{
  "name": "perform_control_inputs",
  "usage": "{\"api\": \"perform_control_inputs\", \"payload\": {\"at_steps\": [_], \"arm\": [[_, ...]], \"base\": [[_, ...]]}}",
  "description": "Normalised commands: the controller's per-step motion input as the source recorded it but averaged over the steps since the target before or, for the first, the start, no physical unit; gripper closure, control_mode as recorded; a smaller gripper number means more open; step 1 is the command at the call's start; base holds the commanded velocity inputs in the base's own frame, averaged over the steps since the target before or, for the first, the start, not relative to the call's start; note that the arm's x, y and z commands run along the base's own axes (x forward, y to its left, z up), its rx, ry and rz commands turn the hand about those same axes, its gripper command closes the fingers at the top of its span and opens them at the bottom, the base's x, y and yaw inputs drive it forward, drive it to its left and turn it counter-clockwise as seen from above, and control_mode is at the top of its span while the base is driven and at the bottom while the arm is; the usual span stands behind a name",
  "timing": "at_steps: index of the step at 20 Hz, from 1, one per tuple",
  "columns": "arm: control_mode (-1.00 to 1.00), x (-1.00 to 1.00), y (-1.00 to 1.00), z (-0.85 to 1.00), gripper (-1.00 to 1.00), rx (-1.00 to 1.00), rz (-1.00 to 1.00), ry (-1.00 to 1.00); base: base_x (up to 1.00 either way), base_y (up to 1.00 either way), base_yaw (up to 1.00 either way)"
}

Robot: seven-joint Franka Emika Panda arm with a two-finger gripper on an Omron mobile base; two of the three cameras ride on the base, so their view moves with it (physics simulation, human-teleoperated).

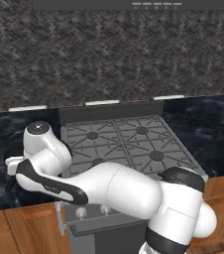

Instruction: Place the pan on the rear right burner on the stove. Then place the tomato and the onion in the pan and turn on the rear right burner.

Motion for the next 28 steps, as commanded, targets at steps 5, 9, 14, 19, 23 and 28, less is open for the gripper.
{"api": "perform_control_inputs", "payload": {"at_steps": [5, 9, 14, 19, 23, 28], "arm": [[-1.0, 0.09, 0.21, -0.12, -1.0, 0.0, 0.0, 0.0], [-1.0, 0.05, 0.16, -0.1, -1.0, 0.0, 0.0, 0.0], [-1.0, 0.05, 0.09, -0.09, -1.0, 0.0, 0.0, 0.0], [-1.0, 0.11, 0.1, -0.13, -1.0, 0.0, 0.0, 0.01], [-1.0, 0.15, 0.09, -0.15, -1.0, 0.0, 0.0, 0.02], [-1.0, 0.16, 0.11, -0.13, -1.0, 0.0, 0.0, 0.01]], "base": [[0.0, 0.0, 0.0], [0.0, 0.0, 0.0], [0.0, 0.0, 0.0], [0.0, 0.0, 0.0], [0.0, 0.0, 0.0], [0.0, 0.0, 0.0]]}}
